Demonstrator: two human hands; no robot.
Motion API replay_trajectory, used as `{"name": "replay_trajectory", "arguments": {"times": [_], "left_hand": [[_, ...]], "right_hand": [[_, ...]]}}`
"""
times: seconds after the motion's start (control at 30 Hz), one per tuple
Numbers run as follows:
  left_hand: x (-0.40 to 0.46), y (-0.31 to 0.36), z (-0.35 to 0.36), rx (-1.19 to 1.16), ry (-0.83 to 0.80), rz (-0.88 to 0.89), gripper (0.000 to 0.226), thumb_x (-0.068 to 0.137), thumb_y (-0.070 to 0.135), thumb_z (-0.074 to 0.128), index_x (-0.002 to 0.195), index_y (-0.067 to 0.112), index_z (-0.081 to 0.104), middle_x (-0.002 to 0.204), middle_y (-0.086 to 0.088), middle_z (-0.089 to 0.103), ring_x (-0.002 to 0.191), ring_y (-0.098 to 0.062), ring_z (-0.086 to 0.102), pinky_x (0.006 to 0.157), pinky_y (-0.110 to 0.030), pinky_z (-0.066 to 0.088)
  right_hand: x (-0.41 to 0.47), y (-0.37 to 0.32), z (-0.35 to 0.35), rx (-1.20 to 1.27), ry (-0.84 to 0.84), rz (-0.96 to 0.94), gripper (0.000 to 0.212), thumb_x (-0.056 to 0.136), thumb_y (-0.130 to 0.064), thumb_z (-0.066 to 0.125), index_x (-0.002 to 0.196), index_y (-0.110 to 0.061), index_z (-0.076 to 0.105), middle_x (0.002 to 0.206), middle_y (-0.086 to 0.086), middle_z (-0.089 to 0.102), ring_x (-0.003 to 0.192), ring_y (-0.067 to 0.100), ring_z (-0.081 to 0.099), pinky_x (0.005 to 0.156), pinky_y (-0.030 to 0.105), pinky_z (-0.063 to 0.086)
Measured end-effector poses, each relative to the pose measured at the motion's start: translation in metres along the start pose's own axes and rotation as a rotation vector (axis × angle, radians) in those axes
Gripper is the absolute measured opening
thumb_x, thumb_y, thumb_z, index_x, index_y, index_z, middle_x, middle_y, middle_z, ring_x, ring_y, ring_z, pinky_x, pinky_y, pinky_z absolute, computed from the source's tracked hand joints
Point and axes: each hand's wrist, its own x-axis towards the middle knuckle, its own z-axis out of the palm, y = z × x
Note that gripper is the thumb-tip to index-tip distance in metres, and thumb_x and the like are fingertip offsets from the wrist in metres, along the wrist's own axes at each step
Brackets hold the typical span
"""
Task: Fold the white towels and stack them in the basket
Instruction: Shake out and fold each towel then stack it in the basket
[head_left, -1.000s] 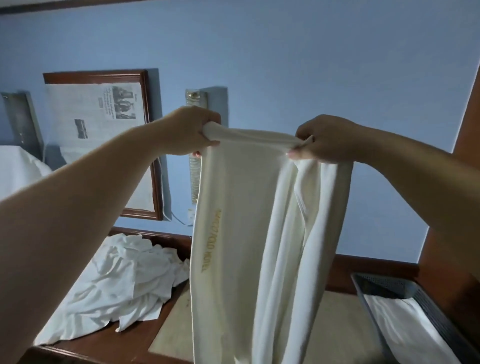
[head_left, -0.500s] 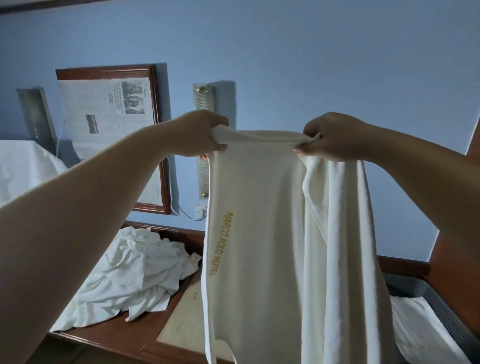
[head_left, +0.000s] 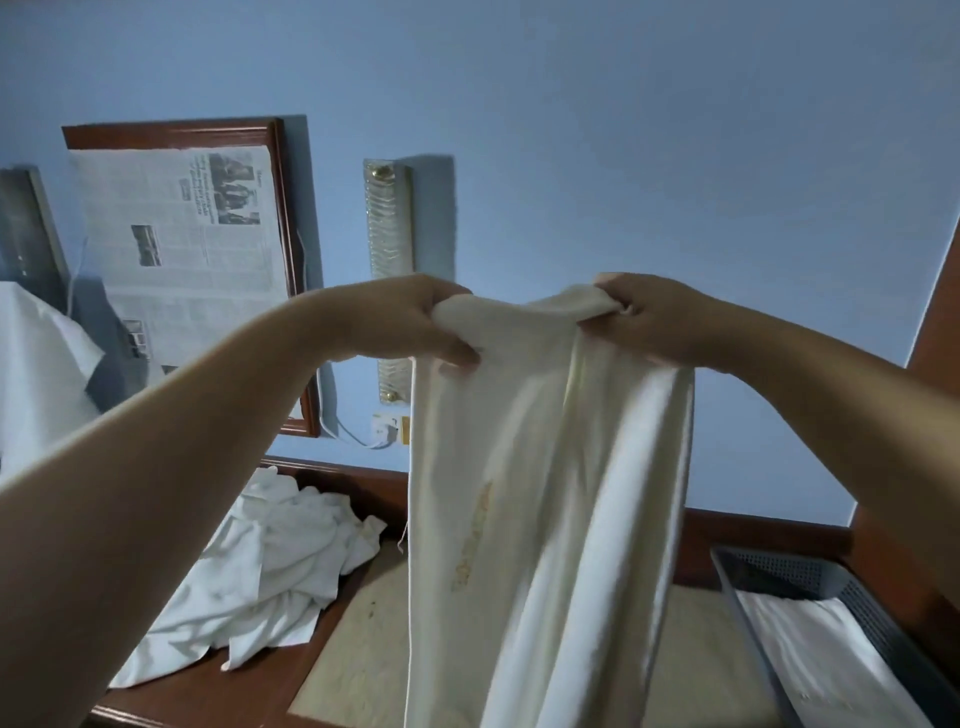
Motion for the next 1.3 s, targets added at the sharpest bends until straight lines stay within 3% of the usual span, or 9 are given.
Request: {"name": "replay_trajectory", "arguments": {"times": [0.1,0.23,0.33,0.43,0.6,0.73,1.0,1.13,1.3], "left_hand": [[0.006,0.0,0.016,-0.217,-0.091,0.095,0.021,0.082,0.031,0.082,0.096,0.018,0.074,0.091,-0.004,0.071,0.086,-0.02,0.064,0.083,-0.038,0.044],[0.014,-0.008,0.031,-0.556,-0.276,0.142,0.043,0.095,0.021,0.073,0.127,-0.005,0.063,0.124,-0.023,0.069,0.116,-0.036,0.066,0.105,-0.046,0.05],[0.029,-0.021,0.04,-0.684,-0.159,0.088,0.041,0.096,0.046,0.062,0.103,0.008,0.075,0.104,-0.016,0.07,0.098,-0.027,0.066,0.093,-0.041,0.049],[0.052,-0.046,0.051,-0.568,0.138,0.059,0.022,0.083,0.027,0.065,0.1,0.022,0.077,0.105,-0.008,0.077,0.094,-0.018,0.069,0.092,-0.042,0.048],[0.068,-0.053,0.101,-0.45,-0.24,0.17,0.084,0.078,0.026,0.073,0.154,0.039,0.039,0.151,0.02,0.053,0.146,-0.004,0.043,0.119,-0.046,0.036],[0.074,-0.057,0.131,-0.847,-0.358,0.023,0.051,0.08,0.018,0.068,0.13,0.021,0.062,0.123,0.004,0.073,0.117,-0.014,0.068,0.099,-0.034,0.054],[0.085,-0.063,0.145,-0.917,-0.393,0.077,0.046,0.102,0.021,0.059,0.139,-0.006,0.054,0.132,-0.029,0.057,0.121,-0.038,0.054,0.117,-0.062,0.035],[0.09,-0.065,0.146,-0.84,-0.308,0.062,0.029,0.106,0.026,0.059,0.128,0.007,0.062,0.117,-0.007,0.064,0.11,-0.022,0.059,0.108,-0.047,0.049],[0.09,-0.069,0.138,-0.655,-0.123,0.115,0.032,0.101,0.038,0.061,0.084,0.017,0.043,0.086,-0.003,0.037,0.083,-0.022,0.031,0.082,-0.042,0.026]], "right_hand": [[0.008,0.004,0.008,0.144,-0.048,-0.026,0.024,0.103,-0.023,0.056,0.093,-0.003,0.05,0.085,0.002,0.05,0.074,0.013,0.047,0.068,0.034,0.038],[0.014,0.006,0.021,0.279,-0.075,-0.096,0.017,0.103,-0.018,0.055,0.096,-0.005,0.063,0.102,0.015,0.065,0.084,0.014,0.061,0.074,0.034,0.049],[0.02,0.01,0.03,0.434,-0.085,-0.112,0.018,0.104,-0.008,0.05,0.101,0.002,0.064,0.098,0.018,0.064,0.085,0.015,0.061,0.075,0.032,0.048],[0.023,0.017,0.039,0.649,-0.104,-0.114,0.024,0.107,0.0,0.045,0.102,0.0,0.069,0.093,0.009,0.066,0.086,0.017,0.063,0.075,0.029,0.051],[0.035,0.03,0.059,0.957,-0.149,-0.078,0.022,0.099,0.003,0.051,0.1,-0.008,0.07,0.099,0.018,0.066,0.093,0.033,0.064,0.082,0.041,0.054],[0.038,0.034,0.055,0.874,-0.148,-0.113,0.031,0.103,0.006,0.05,0.089,-0.012,0.071,0.086,0.005,0.065,0.081,0.02,0.061,0.074,0.03,0.051],[0.023,0.061,0.038,0.747,-0.144,-0.02,0.028,0.108,-0.002,0.05,0.095,-0.012,0.073,0.096,0.006,0.07,0.091,0.022,0.065,0.086,0.039,0.048],[0.014,0.077,0.033,0.71,-0.141,0.027,0.03,0.102,0.009,0.049,0.098,-0.008,0.073,0.104,0.011,0.071,0.097,0.03,0.062,0.084,0.048,0.042],[0.002,0.089,0.031,0.686,-0.226,0.117,0.034,0.1,0.012,0.056,0.104,-0.013,0.079,0.11,0.007,0.078,0.107,0.019,0.073,0.089,0.029,0.056]]}}
